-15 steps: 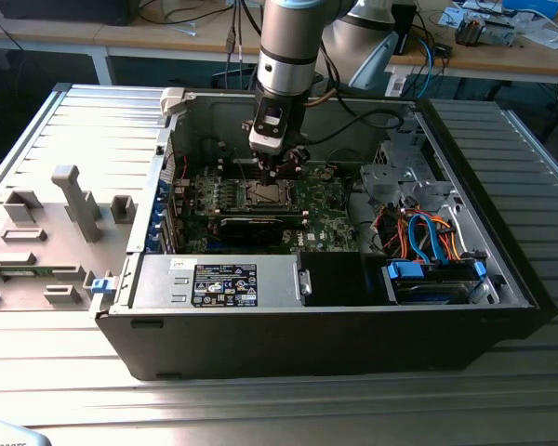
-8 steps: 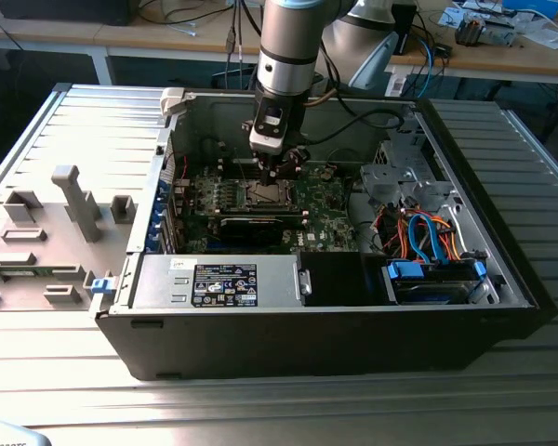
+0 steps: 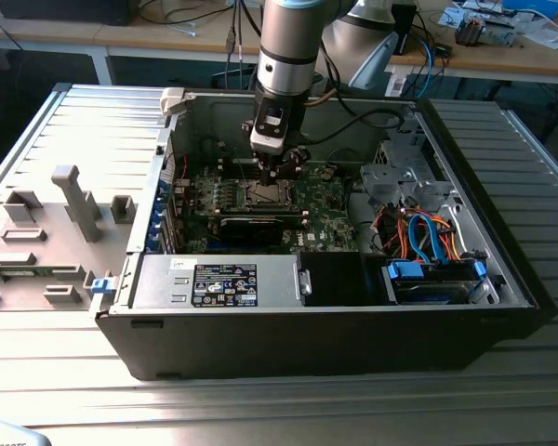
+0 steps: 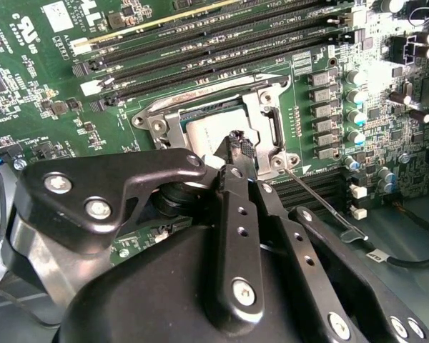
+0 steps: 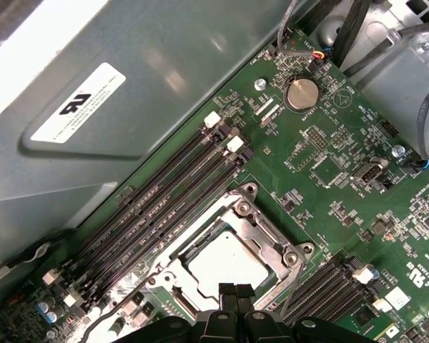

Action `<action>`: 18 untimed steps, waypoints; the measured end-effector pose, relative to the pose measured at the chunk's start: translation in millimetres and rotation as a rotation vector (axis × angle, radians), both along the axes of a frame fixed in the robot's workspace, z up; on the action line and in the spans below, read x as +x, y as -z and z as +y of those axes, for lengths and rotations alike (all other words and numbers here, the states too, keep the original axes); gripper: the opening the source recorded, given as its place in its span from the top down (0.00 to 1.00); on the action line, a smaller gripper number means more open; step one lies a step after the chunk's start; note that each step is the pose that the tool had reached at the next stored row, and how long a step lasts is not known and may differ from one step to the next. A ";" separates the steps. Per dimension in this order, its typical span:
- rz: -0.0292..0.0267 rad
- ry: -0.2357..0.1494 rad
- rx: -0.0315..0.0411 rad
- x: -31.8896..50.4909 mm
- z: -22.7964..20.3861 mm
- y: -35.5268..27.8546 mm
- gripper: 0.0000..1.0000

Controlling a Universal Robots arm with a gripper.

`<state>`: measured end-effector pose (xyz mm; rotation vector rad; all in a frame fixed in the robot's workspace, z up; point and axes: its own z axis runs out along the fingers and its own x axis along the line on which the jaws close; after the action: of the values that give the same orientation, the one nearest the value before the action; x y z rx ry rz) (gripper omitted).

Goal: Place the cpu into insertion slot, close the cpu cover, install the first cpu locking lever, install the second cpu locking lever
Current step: 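Install the first cpu locking lever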

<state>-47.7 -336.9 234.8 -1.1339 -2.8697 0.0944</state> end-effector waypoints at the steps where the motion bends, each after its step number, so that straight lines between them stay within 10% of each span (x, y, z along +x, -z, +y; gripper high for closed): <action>1: 0.0000 -0.001 0.0001 0.0 0.0 0.0 0.89; 18: 0.0000 -0.019 0.0001 0.0 0.0 0.0 0.89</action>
<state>-47.7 -336.9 234.8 -1.1065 -2.8809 0.0951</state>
